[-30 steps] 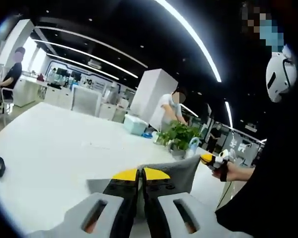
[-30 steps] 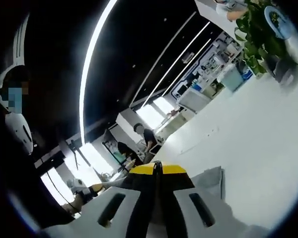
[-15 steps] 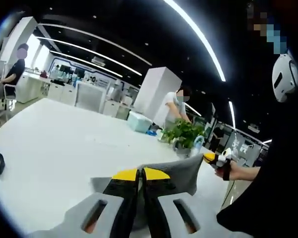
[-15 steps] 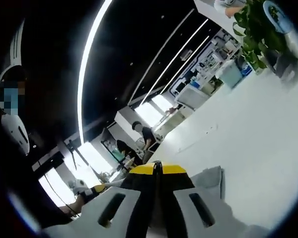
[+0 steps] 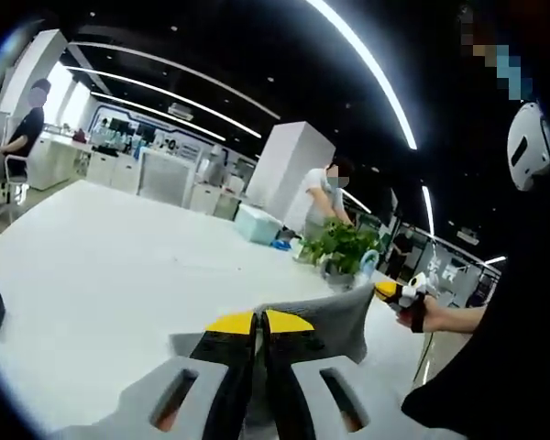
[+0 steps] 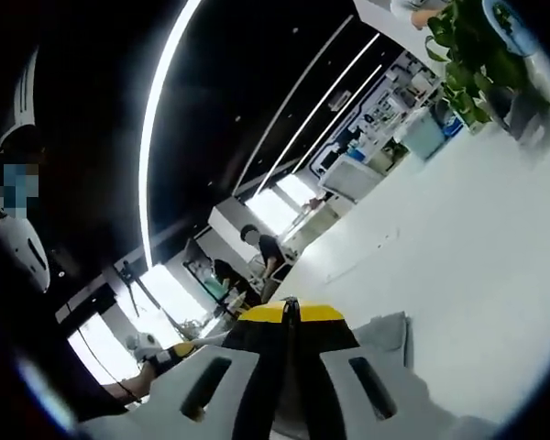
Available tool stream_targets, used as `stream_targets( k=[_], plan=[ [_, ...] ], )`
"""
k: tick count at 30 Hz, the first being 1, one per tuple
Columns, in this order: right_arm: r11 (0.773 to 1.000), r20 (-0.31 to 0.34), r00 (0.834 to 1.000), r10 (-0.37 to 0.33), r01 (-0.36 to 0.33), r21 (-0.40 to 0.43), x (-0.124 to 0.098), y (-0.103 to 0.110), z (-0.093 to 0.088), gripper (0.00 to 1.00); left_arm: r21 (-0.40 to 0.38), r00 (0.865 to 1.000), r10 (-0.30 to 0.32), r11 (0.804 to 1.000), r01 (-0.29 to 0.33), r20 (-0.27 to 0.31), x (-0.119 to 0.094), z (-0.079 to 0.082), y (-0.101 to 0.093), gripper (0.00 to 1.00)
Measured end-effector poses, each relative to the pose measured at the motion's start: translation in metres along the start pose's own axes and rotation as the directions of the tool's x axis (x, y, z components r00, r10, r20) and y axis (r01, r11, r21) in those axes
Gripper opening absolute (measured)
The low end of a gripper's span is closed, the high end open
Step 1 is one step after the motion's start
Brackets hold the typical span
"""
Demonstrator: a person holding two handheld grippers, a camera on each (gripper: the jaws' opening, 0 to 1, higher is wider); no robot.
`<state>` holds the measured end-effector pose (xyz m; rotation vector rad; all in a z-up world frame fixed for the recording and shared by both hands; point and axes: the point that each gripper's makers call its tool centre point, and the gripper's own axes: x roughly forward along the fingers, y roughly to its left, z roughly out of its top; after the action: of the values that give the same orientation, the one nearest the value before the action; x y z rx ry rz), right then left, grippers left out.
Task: Fold the towel on the table until its edges align and the towel forms a compact rectangular stack.
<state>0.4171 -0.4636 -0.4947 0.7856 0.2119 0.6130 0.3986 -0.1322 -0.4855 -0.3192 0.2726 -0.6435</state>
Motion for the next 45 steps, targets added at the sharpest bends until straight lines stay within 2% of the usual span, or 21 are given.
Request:
stream_targets(
  k=[11, 23, 28, 41, 45],
  plan=[
    [1.000, -0.014, 1.000, -0.028, 0.028, 0.001, 0.012, -0.015, 0.000, 0.00, -0.007, 1.000, 0.001, 1.000, -0.002, -0.013, 0.013, -0.001, 0.011, 0.03],
    [0.998, -0.045, 0.997, -0.059, 0.060, 0.010, 0.021, -0.028, -0.007, 0.00, -0.018, 0.999, 0.009, 1.000, -0.010, -0.034, 0.027, -0.008, 0.029, 0.03],
    [0.997, -0.064, 0.996, -0.070, 0.071, 0.013, 0.026, -0.032, -0.012, 0.00, -0.023, 0.998, 0.022, 0.999, -0.024, -0.063, 0.031, -0.016, 0.036, 0.03],
    [0.995, -0.077, 0.993, -0.092, 0.096, 0.037, 0.035, -0.044, -0.014, 0.00, -0.033, 0.995, 0.040, 0.999, -0.043, -0.087, 0.046, -0.020, 0.042, 0.03],
    [0.994, -0.094, 0.990, -0.103, 0.107, 0.037, 0.036, -0.050, -0.019, 0.00, -0.040, 0.993, 0.048, 0.998, -0.052, -0.109, 0.048, -0.026, 0.045, 0.03]
  ],
)
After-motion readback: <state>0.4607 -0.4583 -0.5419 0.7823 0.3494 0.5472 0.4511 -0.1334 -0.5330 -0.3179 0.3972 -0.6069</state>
